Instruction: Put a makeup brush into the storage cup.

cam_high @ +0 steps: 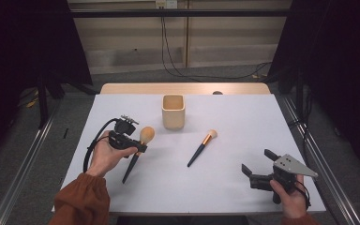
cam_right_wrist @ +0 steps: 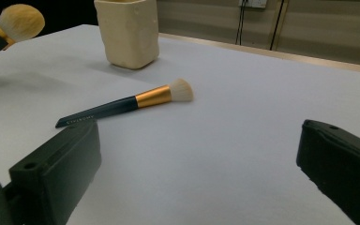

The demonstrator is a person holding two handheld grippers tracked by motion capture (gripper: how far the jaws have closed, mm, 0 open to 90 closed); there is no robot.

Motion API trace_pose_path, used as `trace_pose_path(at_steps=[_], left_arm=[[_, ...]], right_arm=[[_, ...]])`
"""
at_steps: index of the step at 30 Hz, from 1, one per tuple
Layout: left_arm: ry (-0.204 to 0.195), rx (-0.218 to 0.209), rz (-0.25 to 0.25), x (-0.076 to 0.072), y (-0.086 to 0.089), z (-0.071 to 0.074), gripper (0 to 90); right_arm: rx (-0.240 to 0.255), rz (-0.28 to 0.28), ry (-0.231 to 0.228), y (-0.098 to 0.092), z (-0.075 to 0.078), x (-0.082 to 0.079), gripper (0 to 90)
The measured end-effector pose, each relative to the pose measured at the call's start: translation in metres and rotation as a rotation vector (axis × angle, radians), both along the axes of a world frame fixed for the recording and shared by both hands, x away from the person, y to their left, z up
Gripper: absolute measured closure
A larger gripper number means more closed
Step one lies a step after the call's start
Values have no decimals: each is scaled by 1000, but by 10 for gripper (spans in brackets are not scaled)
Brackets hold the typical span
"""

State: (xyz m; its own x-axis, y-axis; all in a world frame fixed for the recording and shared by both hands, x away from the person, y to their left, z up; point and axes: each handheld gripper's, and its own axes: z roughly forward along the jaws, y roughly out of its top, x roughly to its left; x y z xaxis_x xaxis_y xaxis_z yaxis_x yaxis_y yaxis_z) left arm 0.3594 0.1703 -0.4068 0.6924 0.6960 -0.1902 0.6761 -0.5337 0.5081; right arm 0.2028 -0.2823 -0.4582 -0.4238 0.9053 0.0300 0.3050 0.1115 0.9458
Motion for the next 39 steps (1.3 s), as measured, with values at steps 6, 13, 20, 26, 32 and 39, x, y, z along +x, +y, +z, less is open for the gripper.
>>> trace_pose_path(at_steps=[6, 13, 20, 26, 32, 39], left_arm=[[-82, -86, 39, -3, 9, 0, 667], [-202, -197, 82, -8, 18, 8, 667], [-300, -275, 93, -15, 20, 10, 666], [-386, -325, 73, -18, 21, 8, 666], [-444, -391, 64, -21, 22, 5, 666], [-494, -442, 71, -23, 22, 8, 666]], right_arm=[[-3, -7, -5, 0, 0, 0, 0], [5, -9, -11, 0, 1, -1, 0], [1, -19, -22, -1, 1, -1, 0], [3, -20, -30, -1, 1, -2, 1], [25, -27, -40, -1, 1, -2, 1], [41, -28, -44, -1, 1, -2, 0]])
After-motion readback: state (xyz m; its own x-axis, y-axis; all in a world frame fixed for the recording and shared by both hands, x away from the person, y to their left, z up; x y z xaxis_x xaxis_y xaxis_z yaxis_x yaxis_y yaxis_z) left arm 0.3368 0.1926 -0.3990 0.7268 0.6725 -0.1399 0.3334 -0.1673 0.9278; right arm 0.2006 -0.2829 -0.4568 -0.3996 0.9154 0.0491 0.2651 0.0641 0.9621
